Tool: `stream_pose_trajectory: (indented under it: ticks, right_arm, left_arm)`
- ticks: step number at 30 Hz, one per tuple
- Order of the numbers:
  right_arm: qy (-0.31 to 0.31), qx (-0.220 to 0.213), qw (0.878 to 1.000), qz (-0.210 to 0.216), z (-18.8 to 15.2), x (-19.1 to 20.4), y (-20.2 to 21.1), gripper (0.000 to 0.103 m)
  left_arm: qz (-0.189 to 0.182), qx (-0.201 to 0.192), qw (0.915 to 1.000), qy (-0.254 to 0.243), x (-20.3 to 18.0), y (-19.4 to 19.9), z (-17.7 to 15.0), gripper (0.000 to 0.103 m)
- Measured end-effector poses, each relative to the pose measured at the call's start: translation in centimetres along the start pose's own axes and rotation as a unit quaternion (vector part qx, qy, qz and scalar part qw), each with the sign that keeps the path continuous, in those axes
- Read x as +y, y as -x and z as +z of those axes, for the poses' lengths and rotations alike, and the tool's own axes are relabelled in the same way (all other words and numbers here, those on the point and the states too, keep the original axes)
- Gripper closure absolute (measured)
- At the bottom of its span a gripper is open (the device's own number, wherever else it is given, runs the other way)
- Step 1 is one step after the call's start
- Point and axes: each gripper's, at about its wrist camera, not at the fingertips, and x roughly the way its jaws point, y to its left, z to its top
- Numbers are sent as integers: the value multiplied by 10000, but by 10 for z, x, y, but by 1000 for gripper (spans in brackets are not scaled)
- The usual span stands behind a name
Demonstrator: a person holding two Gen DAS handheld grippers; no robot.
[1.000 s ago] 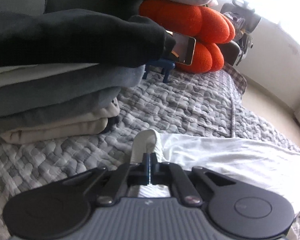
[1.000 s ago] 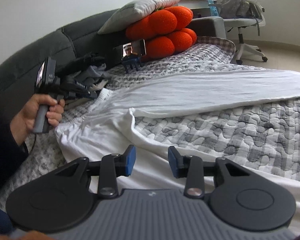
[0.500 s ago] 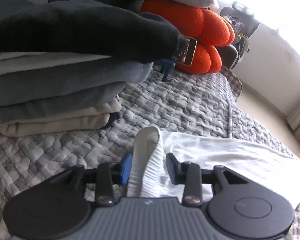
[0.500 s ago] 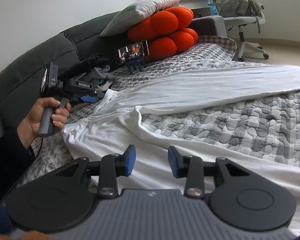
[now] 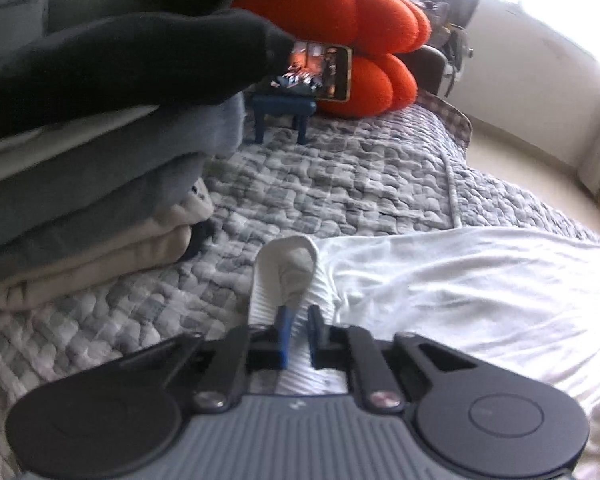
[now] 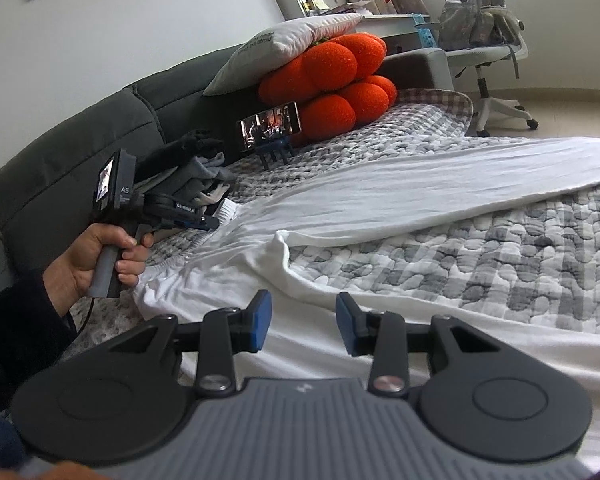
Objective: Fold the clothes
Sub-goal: 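Close the left gripper firmly on the white waistband edge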
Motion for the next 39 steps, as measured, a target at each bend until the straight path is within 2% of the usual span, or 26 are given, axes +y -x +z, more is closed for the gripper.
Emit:
stream_pose_trajectory:
  ticks: [7, 10, 13, 14, 15, 16, 19, 21, 23, 26, 27, 31, 34, 39]
  right_arm:
    - [-19, -436, 9990, -70, -2, -4, 8, 63]
    - [-35, -466, 9989, -5, -3, -4, 8, 63]
    - [-62, -453, 9989, 54, -3, -4, 7, 63]
    - [-57, -446, 9990, 52, -3, -3, 7, 63]
    - [-53, -439, 9990, 50, -3, -3, 7, 63]
    - [-48, -432, 9990, 48, -3, -2, 7, 63]
    - [-50, -408, 9991, 45, -4, -2, 6, 63]
    - [-60, -388, 9992, 44, -4, -2, 6, 63]
    - [-57, -379, 9993, 38, -4, -1, 5, 63]
    - [-62, -381, 9993, 21, -5, 0, 4, 63]
    - [-65, -381, 9993, 8, -5, 0, 4, 63]
    - [-134, -375, 9992, -4, -7, -2, 4, 63]
    - [-123, -386, 9992, -8, -7, -2, 6, 63]
    - [-124, -355, 9993, -17, -6, -3, 4, 63]
  left_arm:
    - [106, -297, 9989, 349, 15, 8, 7, 103]
    - [16, -291, 9986, 443, 20, 12, 10, 103]
    - [-260, -104, 9975, 649, 27, 9, 11, 101]
    - [-355, -30, 9967, 723, 29, 7, 11, 94]
    - [-398, 19, 9961, 792, 30, 6, 10, 83]
    - [-425, 60, 9954, 860, 32, 6, 8, 79]
    - [-517, 29, 9956, 777, 28, 7, 5, 76]
    - [-488, 100, 9962, 721, 25, 4, 5, 71]
    - [-429, 194, 9972, 576, 20, 1, 5, 70]
    - [-358, 226, 9988, 244, 9, -1, 4, 71]
    - [-321, 225, 9992, 91, 4, -1, 3, 82]
    - [-137, 234, 9994, -236, -3, -4, 1, 103]
    - [-53, 111, 9995, -278, -1, -1, 1, 103]
    - [-20, -171, 9998, 114, 16, 6, 13, 103]
